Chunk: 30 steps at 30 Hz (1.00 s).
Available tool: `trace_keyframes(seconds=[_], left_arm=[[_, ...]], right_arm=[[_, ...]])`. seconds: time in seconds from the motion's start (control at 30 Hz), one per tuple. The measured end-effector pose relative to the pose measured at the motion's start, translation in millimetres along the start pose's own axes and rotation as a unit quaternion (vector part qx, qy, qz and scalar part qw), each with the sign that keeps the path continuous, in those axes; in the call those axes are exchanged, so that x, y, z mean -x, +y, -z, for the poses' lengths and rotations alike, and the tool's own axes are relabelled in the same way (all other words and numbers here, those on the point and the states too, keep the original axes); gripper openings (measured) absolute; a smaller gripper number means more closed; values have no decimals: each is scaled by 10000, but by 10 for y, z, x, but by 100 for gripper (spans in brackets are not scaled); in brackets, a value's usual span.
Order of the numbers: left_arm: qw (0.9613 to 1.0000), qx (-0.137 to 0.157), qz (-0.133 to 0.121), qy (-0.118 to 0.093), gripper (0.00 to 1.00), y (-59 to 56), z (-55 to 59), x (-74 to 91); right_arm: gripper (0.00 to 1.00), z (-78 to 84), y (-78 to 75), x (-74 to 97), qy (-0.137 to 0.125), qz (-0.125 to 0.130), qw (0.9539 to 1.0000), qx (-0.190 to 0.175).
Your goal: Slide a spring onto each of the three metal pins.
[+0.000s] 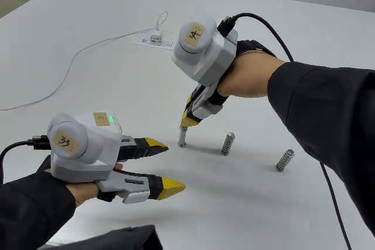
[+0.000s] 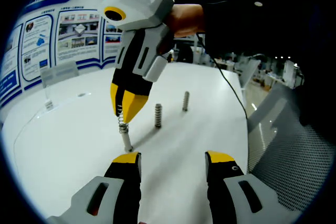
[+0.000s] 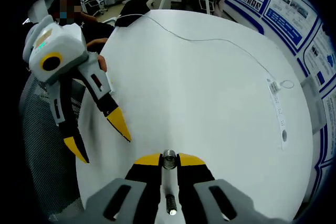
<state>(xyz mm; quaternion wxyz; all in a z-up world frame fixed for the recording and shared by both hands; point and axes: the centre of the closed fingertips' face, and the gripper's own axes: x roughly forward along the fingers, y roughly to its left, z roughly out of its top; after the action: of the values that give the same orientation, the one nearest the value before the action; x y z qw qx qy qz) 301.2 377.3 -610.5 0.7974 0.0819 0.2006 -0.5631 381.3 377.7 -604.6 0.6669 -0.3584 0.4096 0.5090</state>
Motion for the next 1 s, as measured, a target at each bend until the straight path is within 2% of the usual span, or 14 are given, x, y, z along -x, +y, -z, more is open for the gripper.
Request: trace_keyframes(seconds=[0.4,0.77,1.0], left_arm=[[10000,12,-5,15,50,-3,6,-3],[10000,30,-9,28,50,-3,17,-12],[10000,29,-6,37,50,-2,19,-12]], right_arm=[[12,67,63,-213,238,-51,9997,-36],[12,111,63,-376,312,-106,9994,-51],[12,121,71,-411,293,-119,9995,-53]])
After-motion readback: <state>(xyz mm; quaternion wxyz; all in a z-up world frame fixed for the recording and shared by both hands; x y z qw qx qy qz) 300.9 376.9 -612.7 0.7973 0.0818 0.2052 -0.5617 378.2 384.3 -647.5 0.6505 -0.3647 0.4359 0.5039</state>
